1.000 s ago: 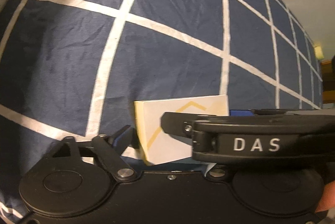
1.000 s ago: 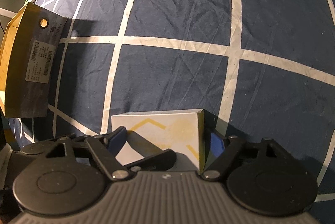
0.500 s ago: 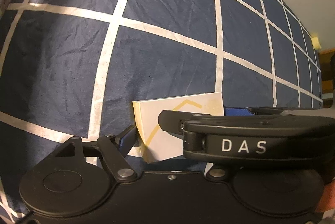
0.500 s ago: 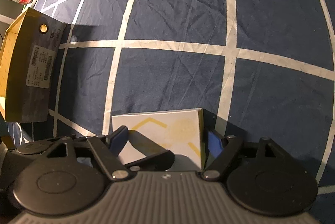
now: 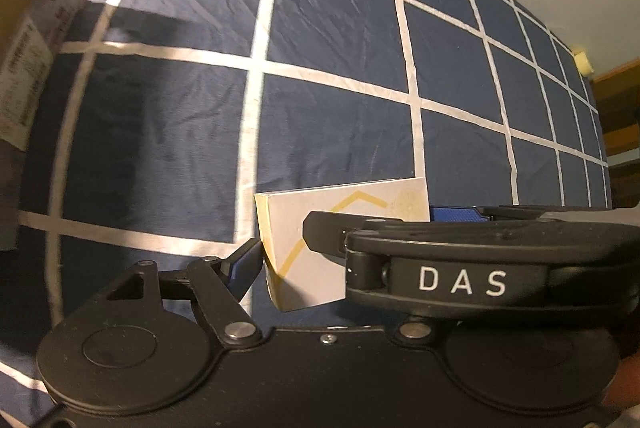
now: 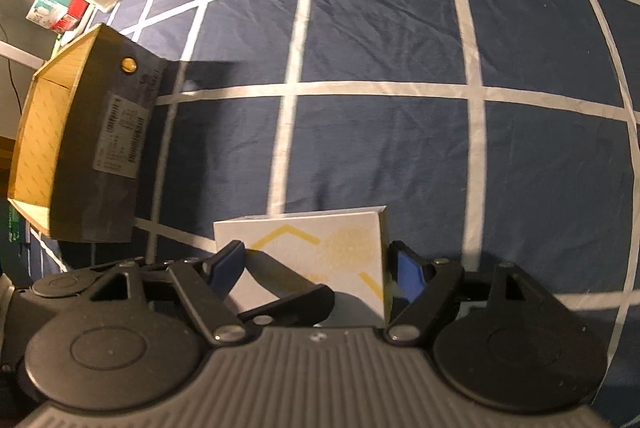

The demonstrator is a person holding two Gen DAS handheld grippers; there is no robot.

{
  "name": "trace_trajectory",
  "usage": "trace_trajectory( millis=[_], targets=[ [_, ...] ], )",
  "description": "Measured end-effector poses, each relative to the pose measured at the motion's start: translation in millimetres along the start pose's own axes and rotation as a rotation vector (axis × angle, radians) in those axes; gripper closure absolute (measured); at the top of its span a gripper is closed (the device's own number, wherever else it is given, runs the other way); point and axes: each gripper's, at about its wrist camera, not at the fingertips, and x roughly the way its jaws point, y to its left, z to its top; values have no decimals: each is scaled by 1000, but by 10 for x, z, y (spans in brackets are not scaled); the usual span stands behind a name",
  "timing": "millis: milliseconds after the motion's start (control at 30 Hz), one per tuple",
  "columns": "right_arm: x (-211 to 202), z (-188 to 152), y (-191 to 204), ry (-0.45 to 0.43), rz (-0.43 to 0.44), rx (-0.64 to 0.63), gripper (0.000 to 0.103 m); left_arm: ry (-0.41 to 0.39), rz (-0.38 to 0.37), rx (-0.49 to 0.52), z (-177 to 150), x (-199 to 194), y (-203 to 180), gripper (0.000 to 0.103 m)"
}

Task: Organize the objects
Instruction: 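Lift the small white box with the right gripper and carry it to the cardboard box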

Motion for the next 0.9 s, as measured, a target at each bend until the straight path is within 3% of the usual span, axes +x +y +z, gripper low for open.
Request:
trace_trajectory(
  millis=[900],
  targets=[
    [-130,-151,2189,-203,-8,106,26,-83,-18,207,196,-1514,1524,34]
  ],
)
